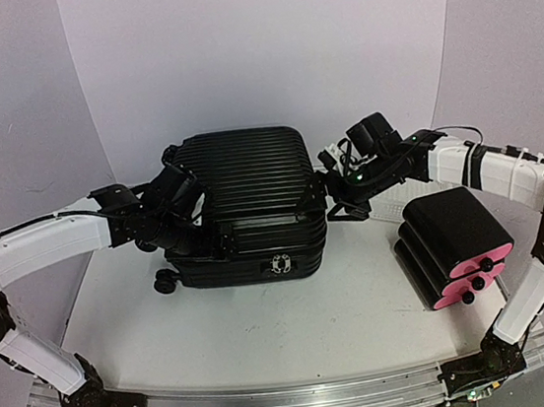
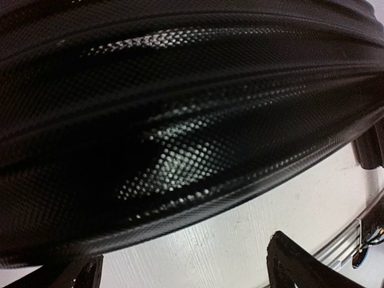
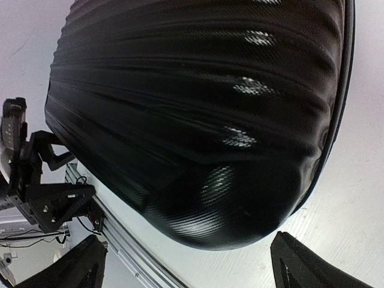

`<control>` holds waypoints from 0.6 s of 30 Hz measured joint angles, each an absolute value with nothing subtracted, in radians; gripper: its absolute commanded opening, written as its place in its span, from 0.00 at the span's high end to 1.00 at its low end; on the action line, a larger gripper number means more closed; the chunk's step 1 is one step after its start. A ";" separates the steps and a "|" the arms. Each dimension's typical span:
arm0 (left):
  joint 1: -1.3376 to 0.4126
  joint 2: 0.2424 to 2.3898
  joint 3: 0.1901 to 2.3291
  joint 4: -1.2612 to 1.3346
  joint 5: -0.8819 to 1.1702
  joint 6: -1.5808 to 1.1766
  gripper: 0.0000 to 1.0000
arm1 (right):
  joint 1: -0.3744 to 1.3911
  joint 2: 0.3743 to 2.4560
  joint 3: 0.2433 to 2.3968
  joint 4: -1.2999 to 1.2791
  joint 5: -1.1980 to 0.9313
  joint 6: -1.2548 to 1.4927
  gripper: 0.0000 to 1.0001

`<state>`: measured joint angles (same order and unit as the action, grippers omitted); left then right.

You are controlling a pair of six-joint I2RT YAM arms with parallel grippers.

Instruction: Open, take out, and arrange the luggage

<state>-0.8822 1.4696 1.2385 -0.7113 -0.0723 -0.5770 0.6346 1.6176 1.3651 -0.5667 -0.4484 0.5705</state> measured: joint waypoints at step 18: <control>-1.118 1.409 0.872 -0.138 -0.114 -0.617 0.24 | 0.636 1.608 1.267 -0.525 -0.471 0.573 0.02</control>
